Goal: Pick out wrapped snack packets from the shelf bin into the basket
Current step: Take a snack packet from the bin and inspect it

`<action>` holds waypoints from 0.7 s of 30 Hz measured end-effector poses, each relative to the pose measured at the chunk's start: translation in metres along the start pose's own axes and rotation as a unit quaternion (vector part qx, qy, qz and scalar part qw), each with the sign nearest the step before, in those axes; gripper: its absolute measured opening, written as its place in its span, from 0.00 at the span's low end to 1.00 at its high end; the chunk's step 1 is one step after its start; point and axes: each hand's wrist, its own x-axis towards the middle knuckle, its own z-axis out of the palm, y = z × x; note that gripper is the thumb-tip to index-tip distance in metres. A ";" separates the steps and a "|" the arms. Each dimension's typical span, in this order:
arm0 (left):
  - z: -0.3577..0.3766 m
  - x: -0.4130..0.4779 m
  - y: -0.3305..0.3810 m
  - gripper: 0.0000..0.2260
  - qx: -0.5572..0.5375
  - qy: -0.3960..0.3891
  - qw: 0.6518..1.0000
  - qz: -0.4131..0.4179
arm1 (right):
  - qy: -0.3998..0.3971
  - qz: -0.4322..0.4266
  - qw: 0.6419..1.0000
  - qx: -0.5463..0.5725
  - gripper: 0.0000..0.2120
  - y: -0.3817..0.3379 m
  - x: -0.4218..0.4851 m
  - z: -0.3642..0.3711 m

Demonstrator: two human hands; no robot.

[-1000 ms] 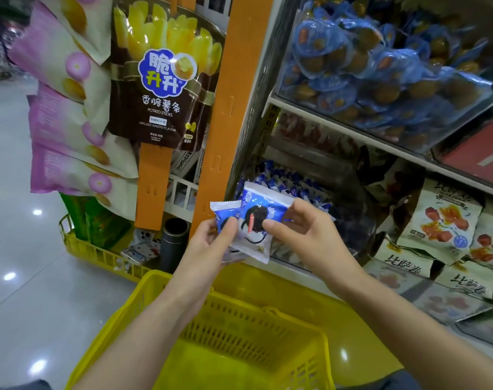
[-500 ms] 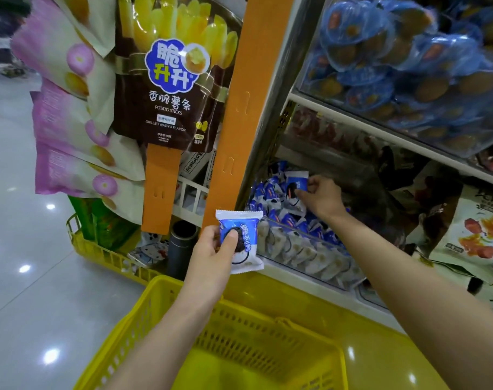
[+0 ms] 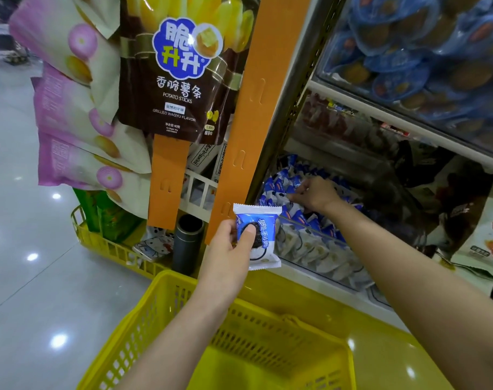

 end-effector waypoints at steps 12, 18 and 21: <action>0.007 -0.009 0.001 0.09 -0.013 -0.039 0.998 -0.038 | 0.180 -0.198 0.942 0.203 0.07 -0.006 -0.103 0.006; 0.015 -0.022 -0.001 0.07 0.006 -0.086 0.996 -0.028 | -0.010 -0.125 0.918 0.375 0.06 0.003 -0.147 0.033; 0.015 -0.026 -0.003 0.06 0.028 -0.091 0.995 -0.018 | -0.028 -0.110 0.900 0.421 0.06 0.012 -0.154 0.038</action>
